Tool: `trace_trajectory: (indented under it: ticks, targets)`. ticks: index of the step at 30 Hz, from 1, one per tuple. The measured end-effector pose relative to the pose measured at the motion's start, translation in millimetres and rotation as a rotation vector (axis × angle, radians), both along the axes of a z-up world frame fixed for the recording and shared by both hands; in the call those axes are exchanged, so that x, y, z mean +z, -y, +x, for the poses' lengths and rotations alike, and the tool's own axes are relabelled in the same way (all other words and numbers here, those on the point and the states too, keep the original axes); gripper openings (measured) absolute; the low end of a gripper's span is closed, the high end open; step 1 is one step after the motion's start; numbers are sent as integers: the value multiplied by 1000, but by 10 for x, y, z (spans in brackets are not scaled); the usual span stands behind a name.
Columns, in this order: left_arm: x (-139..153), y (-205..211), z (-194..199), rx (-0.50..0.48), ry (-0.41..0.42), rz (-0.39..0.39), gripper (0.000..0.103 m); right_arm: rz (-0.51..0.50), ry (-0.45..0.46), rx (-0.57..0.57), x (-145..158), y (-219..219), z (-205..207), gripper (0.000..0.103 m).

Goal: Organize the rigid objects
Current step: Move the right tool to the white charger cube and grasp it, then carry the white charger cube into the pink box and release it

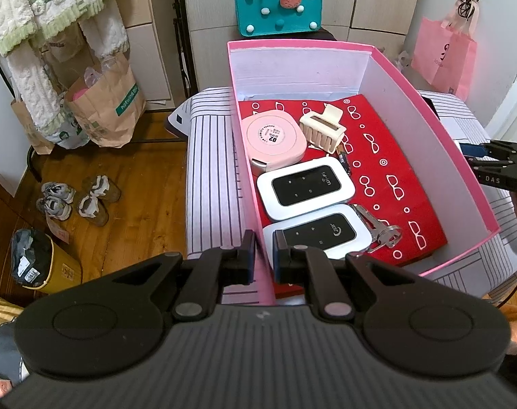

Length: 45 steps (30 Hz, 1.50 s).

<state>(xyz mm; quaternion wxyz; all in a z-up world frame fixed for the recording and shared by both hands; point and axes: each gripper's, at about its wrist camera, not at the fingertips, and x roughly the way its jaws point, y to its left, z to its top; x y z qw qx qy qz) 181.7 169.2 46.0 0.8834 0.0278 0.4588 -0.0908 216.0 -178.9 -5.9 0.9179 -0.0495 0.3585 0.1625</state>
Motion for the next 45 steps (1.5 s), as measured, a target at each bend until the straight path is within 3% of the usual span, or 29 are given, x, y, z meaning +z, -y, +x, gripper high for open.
trace_trajectory:
  ticks: [10, 23, 31, 38, 42, 45]
  targets:
    - [-2, 4, 0, 0, 1, -4, 9, -35, 31, 2, -8, -62, -76, 45]
    - [2, -27, -13, -2, 8, -17, 9, 108, -8, -7, 272, 80, -181, 45]
    - [-6, -36, -12, -3, 8, -23, 9, 212, 6, 81, 769, 8, -281, 45]
    - [4, -34, 8, -7, 7, -32, 9, 276, 14, 241, 1217, -301, -271, 45]
    - [-5, -45, -4, -9, 11, -35, 9, 277, -30, 355, 1291, -614, -176, 45]
    - [-4, -53, -11, -8, 11, -37, 9, 222, -66, 421, 1242, -903, -64, 45]
